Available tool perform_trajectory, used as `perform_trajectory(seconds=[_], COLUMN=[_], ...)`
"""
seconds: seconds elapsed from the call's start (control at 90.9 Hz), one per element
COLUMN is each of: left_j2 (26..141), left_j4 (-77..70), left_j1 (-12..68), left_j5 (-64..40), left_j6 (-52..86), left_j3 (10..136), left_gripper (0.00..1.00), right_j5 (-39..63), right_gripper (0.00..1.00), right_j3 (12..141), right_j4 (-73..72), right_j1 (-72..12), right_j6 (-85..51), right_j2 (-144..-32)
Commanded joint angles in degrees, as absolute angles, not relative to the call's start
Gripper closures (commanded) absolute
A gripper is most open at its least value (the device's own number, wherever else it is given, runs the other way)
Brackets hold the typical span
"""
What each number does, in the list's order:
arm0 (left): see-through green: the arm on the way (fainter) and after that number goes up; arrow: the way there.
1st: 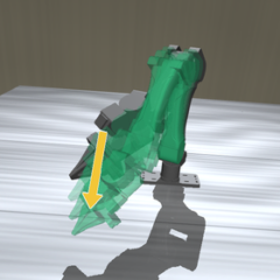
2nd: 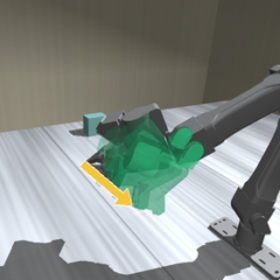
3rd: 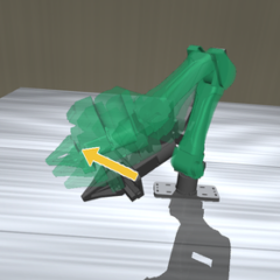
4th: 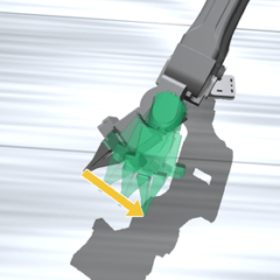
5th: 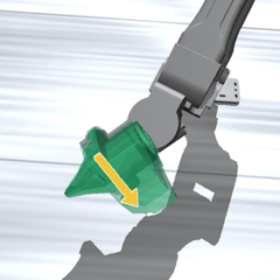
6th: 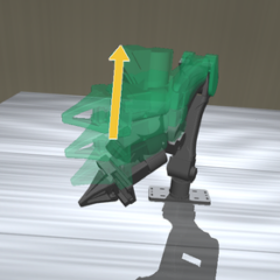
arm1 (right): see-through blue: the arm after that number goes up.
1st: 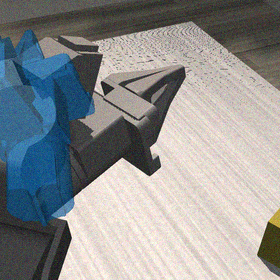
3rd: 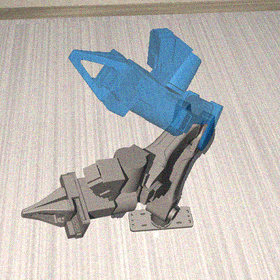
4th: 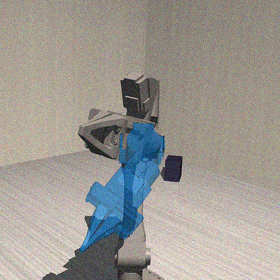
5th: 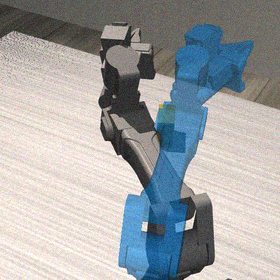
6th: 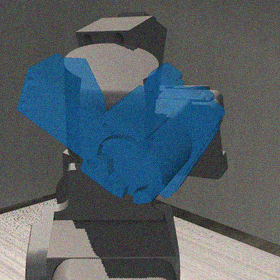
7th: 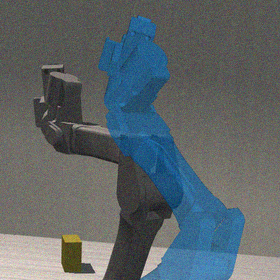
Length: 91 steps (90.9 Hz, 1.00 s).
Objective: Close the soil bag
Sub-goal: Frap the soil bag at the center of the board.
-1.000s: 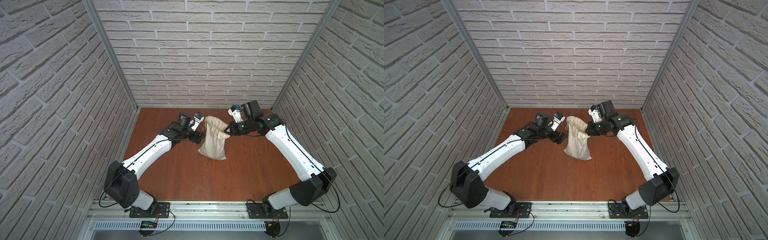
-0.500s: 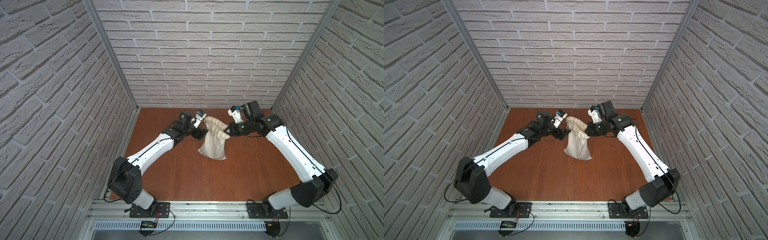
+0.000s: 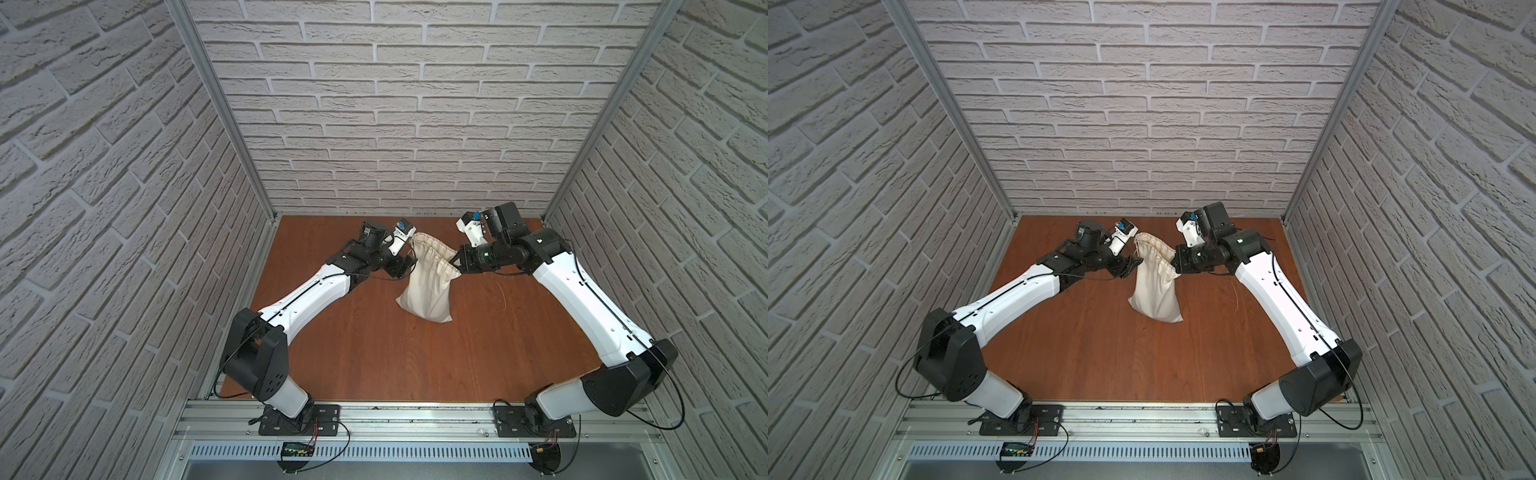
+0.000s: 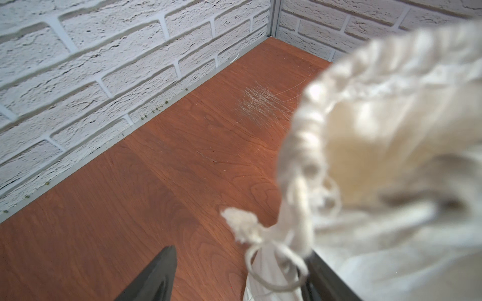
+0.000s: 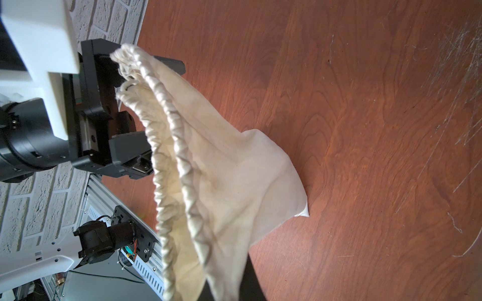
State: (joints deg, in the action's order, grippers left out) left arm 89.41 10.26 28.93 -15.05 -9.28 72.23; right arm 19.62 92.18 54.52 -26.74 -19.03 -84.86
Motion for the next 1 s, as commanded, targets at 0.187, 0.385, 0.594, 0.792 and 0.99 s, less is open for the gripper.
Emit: perform_trajectory(seconds=[0.187, 0.385, 0.594, 0.792, 0.99], left_j2=[85.8, 86.8, 87.4, 87.8, 85.9], left_j4=[9.9, 11.4, 11.6, 12.4, 13.6], left_j1=[27.1, 26.9, 26.4, 26.0, 25.1], left_j5=[-15.8, -16.0, -16.9, -18.3, -15.9], left_j6=[-11.0, -11.5, -11.3, -10.6, -7.3], left_j3=[73.2, 74.3, 74.7, 75.9, 76.3], left_gripper=[0.26, 0.34, 0.48, 0.85, 1.0], right_j5=[20.7, 20.8, 20.7, 20.7, 19.7], right_gripper=[0.97, 0.97, 0.97, 0.97, 0.97], right_j3=[92.4, 92.7, 92.9, 92.8, 92.8], right_j4=[52.7, 52.8, 52.9, 52.8, 52.7], right_j1=[-27.1, -27.2, -27.2, -27.3, -27.3], right_j6=[-18.6, -19.0, -19.0, -19.1, -18.9], right_j2=[-82.2, -82.1, -82.1, -82.1, -81.8])
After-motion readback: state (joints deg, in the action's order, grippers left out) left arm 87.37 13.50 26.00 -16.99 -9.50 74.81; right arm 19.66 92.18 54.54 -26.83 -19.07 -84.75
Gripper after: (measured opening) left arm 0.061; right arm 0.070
